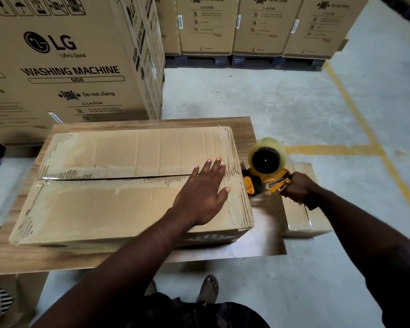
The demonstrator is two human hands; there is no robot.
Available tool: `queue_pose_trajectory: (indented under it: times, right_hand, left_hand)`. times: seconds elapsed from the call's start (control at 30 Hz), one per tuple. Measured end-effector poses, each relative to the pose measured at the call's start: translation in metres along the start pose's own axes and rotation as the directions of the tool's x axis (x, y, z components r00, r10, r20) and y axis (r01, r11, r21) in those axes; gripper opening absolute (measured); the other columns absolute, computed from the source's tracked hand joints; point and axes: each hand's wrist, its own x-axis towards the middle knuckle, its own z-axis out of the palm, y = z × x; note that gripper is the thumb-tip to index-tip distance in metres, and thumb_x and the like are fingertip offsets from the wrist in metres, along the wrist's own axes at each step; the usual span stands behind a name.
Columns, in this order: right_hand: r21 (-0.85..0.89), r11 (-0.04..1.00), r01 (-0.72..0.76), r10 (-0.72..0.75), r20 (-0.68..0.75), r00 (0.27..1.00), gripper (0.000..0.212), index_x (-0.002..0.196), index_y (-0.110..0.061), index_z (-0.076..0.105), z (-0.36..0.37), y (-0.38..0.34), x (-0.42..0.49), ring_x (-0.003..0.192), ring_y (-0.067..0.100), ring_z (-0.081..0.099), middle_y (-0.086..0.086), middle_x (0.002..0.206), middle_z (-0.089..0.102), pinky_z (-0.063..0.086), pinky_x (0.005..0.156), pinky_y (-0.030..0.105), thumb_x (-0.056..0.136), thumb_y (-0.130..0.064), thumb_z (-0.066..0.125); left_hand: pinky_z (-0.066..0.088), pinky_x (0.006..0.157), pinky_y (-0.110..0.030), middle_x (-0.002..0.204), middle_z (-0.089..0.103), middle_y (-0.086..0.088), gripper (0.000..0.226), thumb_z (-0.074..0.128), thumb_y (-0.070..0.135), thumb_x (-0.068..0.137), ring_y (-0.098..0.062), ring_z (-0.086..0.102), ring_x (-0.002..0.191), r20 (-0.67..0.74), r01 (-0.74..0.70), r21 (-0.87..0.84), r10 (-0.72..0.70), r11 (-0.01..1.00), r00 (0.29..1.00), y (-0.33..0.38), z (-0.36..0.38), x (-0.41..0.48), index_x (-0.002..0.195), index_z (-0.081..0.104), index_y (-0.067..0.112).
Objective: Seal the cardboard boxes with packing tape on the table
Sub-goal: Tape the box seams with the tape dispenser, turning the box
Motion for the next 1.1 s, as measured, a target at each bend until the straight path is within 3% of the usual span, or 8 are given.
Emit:
queue_pose_trajectory:
  times: [0.1,0.2,0.37,0.47,0.7,0.87,1.0,1.1]
  right_hand:
    - [0.464,0.869,-0.172,0.185,0.016,0.983,0.025,0.067,-0.011,0.054,0.038,-0.003,-0.007,0.040,0.017,0.041,0.003,0.048,0.047,0.032,0.042,0.023,0.088,-0.010,0.068]
    - [0.773,0.543,-0.327,0.282,0.199,0.938,0.026,0.071,-0.016,0.048,0.075,-0.022,0.005,0.034,0.011,0.032,-0.003,0.045,0.036,0.029,0.039,0.020,0.096,-0.008,0.054]
    - [0.927,-0.021,-0.374,0.178,0.371,0.911,0.026,0.077,-0.015,0.045,0.121,-0.054,0.023,0.031,0.006,0.032,-0.005,0.045,0.035,0.031,0.030,0.019,0.102,-0.009,0.042]
    - [0.909,-0.140,-0.394,0.119,0.410,0.904,0.024,0.080,-0.016,0.047,0.132,-0.054,0.022,0.032,0.006,0.034,-0.005,0.046,0.037,0.033,0.030,0.020,0.103,-0.012,0.045]
    - [0.891,0.072,-0.449,0.154,0.435,0.887,0.022,0.077,-0.017,0.052,0.158,-0.045,0.023,0.049,0.017,0.046,0.001,0.057,0.045,0.042,0.051,0.026,0.097,-0.025,0.054]
    - [0.868,0.169,-0.468,0.147,0.447,0.882,0.032,0.071,-0.012,0.051,0.165,-0.052,0.027,0.048,0.018,0.046,0.004,0.056,0.046,0.041,0.049,0.027,0.099,-0.028,0.056]
    - [0.776,0.433,-0.458,0.200,0.413,0.889,0.049,0.121,0.005,0.064,0.166,-0.051,0.029,0.086,0.032,0.064,0.025,0.112,0.067,0.055,0.065,0.031,0.093,-0.035,0.068]
    - [0.417,0.787,-0.454,0.276,0.420,0.865,0.066,0.121,-0.005,0.062,0.134,-0.064,0.005,0.082,0.031,0.069,0.024,0.117,0.069,0.054,0.065,0.033,0.093,-0.064,0.056]
  left_hand:
    - [0.001,0.126,-0.042,0.169,-0.005,0.004,0.065,0.021,0.050,0.106,-0.014,-0.008,0.155,0.001,0.001,0.001,-0.001,1.000,1.000,0.001,0.001,0.000,0.162,0.006,0.020]
    - [0.002,0.126,-0.043,0.169,-0.004,0.004,0.066,0.022,0.050,0.106,-0.015,-0.007,0.155,0.001,0.000,0.012,0.000,1.000,1.000,0.001,0.001,0.001,0.162,0.006,0.019]
    - [0.003,0.126,-0.043,0.169,-0.001,0.002,0.066,0.025,0.049,0.106,-0.016,-0.004,0.155,-0.012,-0.003,0.015,0.004,1.000,1.000,0.001,0.000,0.000,0.162,0.008,0.019]
    - [0.001,0.126,-0.041,0.169,-0.002,0.004,0.066,0.025,0.049,0.106,-0.014,-0.006,0.155,-0.017,-0.008,-0.008,0.008,1.000,1.000,-0.003,-0.003,-0.003,0.162,0.007,0.020]
    - [0.002,0.126,-0.035,0.168,-0.003,0.011,0.065,0.028,0.051,0.105,-0.006,-0.007,0.154,-0.022,-0.047,-0.057,0.046,0.997,0.999,-0.023,-0.010,-0.011,0.162,0.007,0.027]
    - [-0.001,0.125,-0.031,0.168,-0.004,0.013,0.065,0.028,0.052,0.105,-0.003,-0.009,0.153,-0.016,-0.040,-0.062,0.039,0.997,0.999,-0.039,-0.014,-0.021,0.161,0.006,0.030]
    - [-0.001,0.125,-0.031,0.168,-0.003,0.014,0.065,0.028,0.052,0.105,-0.002,-0.009,0.153,-0.022,-0.026,-0.063,0.024,0.998,0.999,-0.041,-0.013,-0.020,0.161,0.006,0.031]
    - [-0.002,0.124,-0.030,0.168,-0.003,0.013,0.064,0.029,0.051,0.105,-0.003,-0.008,0.153,-0.024,-0.022,-0.061,0.021,0.998,1.000,-0.039,-0.013,-0.019,0.161,0.006,0.030]
